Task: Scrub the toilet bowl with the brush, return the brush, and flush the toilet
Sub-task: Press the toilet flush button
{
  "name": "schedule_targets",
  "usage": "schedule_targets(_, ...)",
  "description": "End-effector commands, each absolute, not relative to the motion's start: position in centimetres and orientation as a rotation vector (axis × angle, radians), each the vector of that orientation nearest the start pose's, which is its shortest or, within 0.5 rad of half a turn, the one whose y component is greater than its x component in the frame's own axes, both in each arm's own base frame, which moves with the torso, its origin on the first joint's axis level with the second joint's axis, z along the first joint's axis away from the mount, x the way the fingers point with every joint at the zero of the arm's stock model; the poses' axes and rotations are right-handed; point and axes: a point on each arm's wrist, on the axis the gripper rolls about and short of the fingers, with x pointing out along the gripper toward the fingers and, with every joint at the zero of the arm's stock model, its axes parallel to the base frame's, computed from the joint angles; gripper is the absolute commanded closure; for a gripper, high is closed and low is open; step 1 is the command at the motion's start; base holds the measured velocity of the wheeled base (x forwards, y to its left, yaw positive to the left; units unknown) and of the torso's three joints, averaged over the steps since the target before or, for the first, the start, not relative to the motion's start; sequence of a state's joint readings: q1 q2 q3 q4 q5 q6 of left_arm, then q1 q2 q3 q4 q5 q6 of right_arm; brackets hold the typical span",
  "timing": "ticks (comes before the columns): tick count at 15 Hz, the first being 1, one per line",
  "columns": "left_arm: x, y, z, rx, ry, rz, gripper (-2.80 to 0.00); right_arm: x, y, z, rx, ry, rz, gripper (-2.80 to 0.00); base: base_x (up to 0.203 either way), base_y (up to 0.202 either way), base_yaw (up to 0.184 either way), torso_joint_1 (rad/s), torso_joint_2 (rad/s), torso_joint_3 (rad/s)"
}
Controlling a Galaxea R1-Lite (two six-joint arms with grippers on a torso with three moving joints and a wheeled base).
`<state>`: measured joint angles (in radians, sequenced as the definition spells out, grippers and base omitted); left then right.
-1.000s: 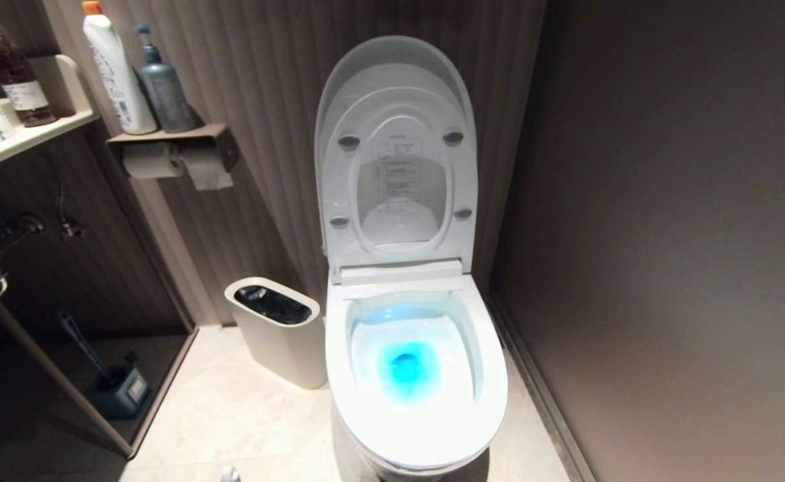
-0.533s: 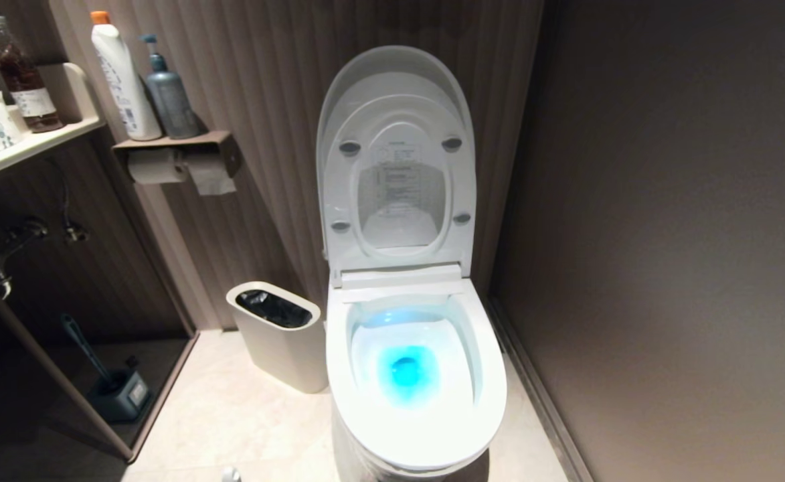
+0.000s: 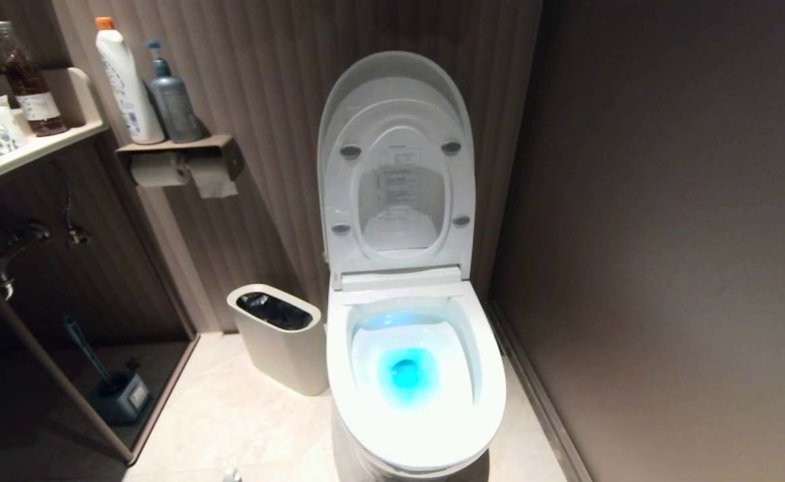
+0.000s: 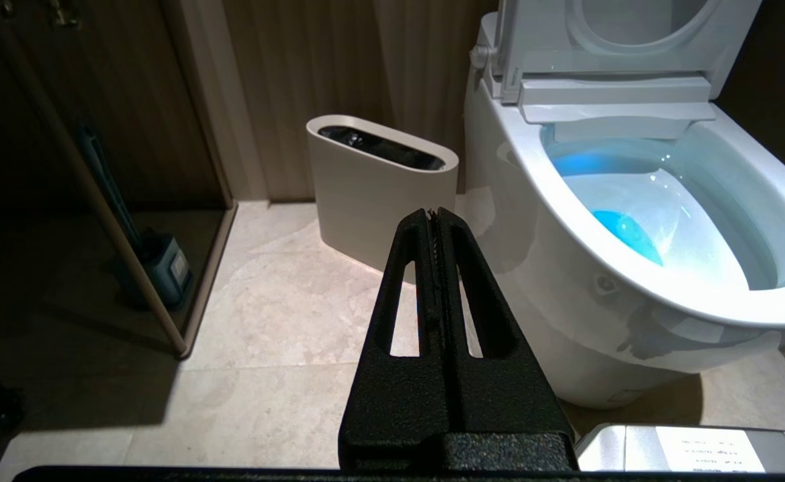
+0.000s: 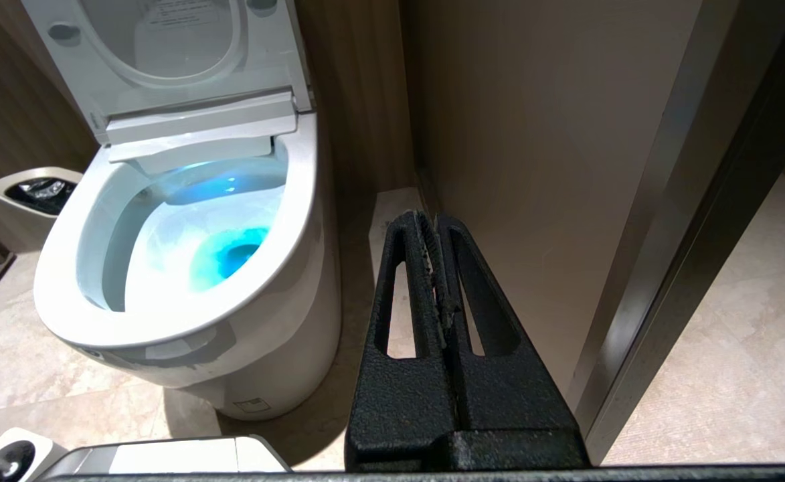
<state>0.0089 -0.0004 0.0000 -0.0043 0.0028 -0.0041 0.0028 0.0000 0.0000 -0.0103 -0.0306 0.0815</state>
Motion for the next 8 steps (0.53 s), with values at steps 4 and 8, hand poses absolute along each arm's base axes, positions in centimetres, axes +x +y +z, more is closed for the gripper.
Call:
schedule_targets(4, -2.27, -0.01, 7.60, -0.006, -0.003, 0.013, 0.00, -2.28, -0.08, 7.66, 0.081, -0.012, -0.027, 0.00, 0.000, 0.000, 0.000, 0.000, 0.00, 0.000)
schedule_targets(8, -2.28, -0.01, 7.60, -0.006, -0.004, 0.012, 0.00, -2.28, -0.08, 7.66, 0.083, -0.012, -0.027, 0.00, 0.152, 0.000, 0.000, 0.002, 0.00, 0.002)
